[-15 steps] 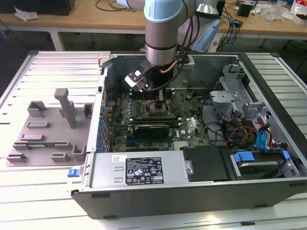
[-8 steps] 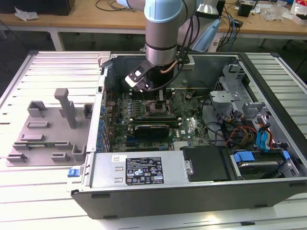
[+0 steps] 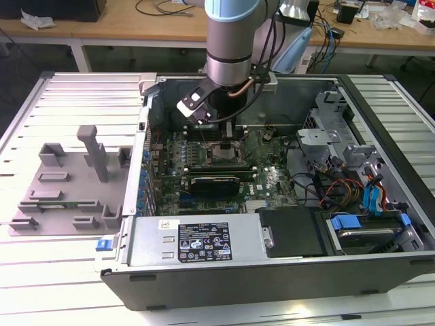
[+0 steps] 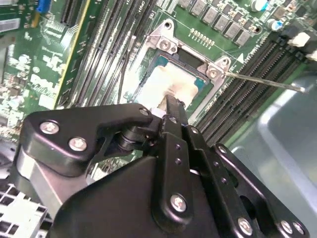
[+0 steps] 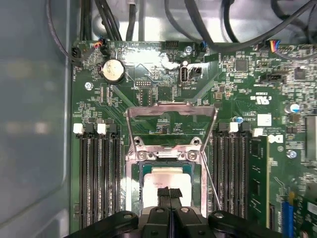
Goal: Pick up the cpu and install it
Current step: 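Place the cpu into insertion slot, then close the cpu cover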
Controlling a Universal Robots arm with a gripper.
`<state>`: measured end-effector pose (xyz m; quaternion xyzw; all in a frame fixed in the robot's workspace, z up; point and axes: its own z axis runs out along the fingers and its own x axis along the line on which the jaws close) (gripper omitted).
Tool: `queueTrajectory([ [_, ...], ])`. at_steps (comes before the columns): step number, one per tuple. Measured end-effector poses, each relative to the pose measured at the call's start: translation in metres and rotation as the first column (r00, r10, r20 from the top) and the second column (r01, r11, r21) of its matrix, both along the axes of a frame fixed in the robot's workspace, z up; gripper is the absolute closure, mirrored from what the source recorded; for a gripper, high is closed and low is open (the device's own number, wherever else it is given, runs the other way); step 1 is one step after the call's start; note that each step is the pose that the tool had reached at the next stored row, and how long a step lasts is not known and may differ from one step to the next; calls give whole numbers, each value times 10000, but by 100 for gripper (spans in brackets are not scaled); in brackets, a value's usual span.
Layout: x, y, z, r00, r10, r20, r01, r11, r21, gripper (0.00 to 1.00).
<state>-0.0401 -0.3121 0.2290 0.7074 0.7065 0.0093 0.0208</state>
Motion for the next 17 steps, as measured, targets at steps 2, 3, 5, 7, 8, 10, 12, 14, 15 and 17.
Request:
queueTrajectory([
  [2,0,0,131,10000,0,0,0,10000,-1,89],
  [3,0,0,154,10000,0,0,0,10000,0,89],
  [5,0,0,167,10000,0,2,0,10000,3,89],
  [7,0,0,169,10000,0,0,0,10000,0,89],
  [8,0,0,172,10000,0,0,0,10000,-1,89],
  [10,0,0,175,10000,0,0,0,10000,-1,89],
  [12,0,0,180,10000,0,0,0,10000,-1,89],
  [14,0,0,184,10000,0,0,0,10000,-1,89],
  [15,0,0,185,10000,0,0,0,10000,0,89],
  [17,0,0,189,10000,1,0,-1,10000,0,89],
])
